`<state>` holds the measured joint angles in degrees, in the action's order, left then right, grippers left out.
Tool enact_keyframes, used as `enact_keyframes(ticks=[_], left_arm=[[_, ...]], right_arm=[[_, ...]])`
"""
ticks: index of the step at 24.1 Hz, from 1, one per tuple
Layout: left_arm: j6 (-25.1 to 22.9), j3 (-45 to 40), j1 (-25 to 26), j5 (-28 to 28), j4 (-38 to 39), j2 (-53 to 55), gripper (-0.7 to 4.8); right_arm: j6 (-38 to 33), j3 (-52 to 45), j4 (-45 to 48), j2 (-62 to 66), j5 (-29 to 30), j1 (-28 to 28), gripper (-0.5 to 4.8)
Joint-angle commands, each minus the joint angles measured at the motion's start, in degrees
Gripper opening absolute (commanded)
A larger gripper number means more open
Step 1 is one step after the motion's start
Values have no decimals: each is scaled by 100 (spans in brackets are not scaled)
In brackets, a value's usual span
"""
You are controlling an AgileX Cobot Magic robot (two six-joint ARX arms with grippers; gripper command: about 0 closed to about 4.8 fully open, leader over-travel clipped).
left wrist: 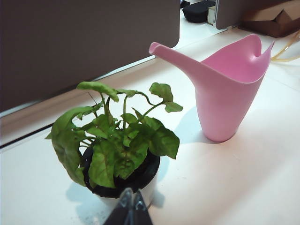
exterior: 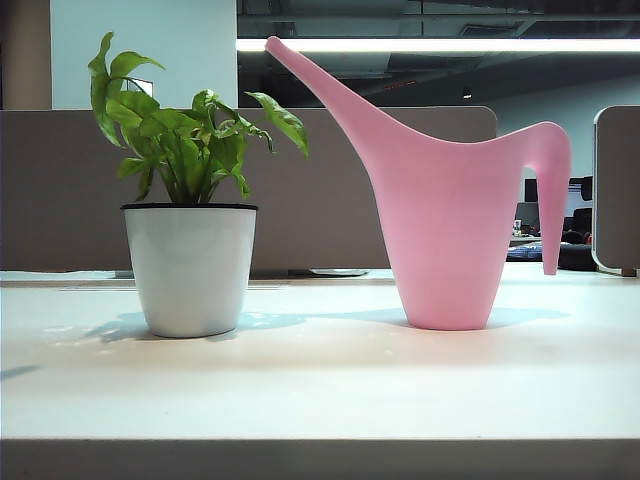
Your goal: Pick up the watering can from the table, water the potted plant, and put the can back.
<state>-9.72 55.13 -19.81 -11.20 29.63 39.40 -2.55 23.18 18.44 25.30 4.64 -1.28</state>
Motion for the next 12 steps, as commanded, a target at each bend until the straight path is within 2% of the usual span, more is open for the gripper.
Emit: enact_keyframes(ticks=[1, 3, 6, 9, 11, 12], left_arm=[[-81, -214, 11, -17, -251, -120, -6], [-79, -608, 11, -20, -420, -374, -6], [-55, -1250, 11, 4, -1043, -837, -6], [236, -1908, 11, 122, -1727, -1233, -6], [254, -2186, 11, 313, -1945, -1340, -6], [332, -2404, 11, 372, -2092, -1405, -6]], right_arm=[[2, 2, -1364, -1027, -4, -4, -5], [0, 7, -2277, -1687, -4, -2, -5], [2, 4, -3084, -2162, -4, -2, -5], [4, 0, -3528, -2275, -2, -2, -5], [59, -4, -3630, -2273, -2, -2, -5], [389, -7, -3733, -2273, -4, -4, -5]])
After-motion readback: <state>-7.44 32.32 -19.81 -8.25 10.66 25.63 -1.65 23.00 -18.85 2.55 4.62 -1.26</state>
